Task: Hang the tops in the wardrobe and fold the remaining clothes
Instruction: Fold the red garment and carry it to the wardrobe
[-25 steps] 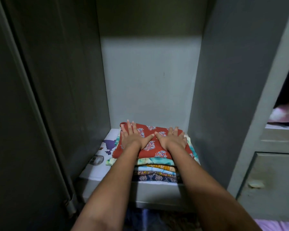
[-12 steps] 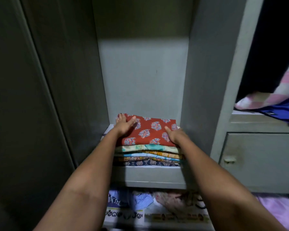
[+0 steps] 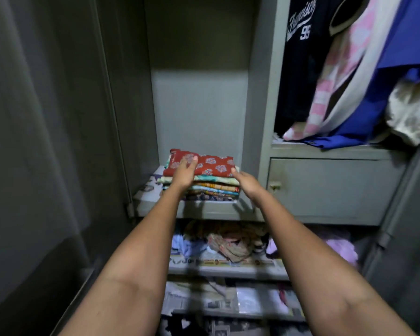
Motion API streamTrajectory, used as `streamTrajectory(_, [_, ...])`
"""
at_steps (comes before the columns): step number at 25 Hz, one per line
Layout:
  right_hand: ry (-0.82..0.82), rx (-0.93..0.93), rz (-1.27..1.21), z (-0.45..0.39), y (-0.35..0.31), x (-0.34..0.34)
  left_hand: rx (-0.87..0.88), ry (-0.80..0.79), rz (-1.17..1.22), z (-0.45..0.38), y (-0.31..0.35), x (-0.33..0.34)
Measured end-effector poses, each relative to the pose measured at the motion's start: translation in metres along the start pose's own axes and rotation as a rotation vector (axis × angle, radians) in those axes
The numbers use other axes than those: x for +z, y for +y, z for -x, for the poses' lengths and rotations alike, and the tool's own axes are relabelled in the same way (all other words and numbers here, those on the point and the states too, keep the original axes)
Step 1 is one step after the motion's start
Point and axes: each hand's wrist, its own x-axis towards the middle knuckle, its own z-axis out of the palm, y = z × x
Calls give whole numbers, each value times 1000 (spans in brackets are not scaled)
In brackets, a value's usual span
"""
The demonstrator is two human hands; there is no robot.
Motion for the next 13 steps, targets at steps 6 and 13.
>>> streamTrajectory(6, [34,82,-18,125,15,-32,-105,-146,103,126,16,23])
streamTrajectory(13, [356,106,-91,243,3,-120,62,-354,182,191,95,70])
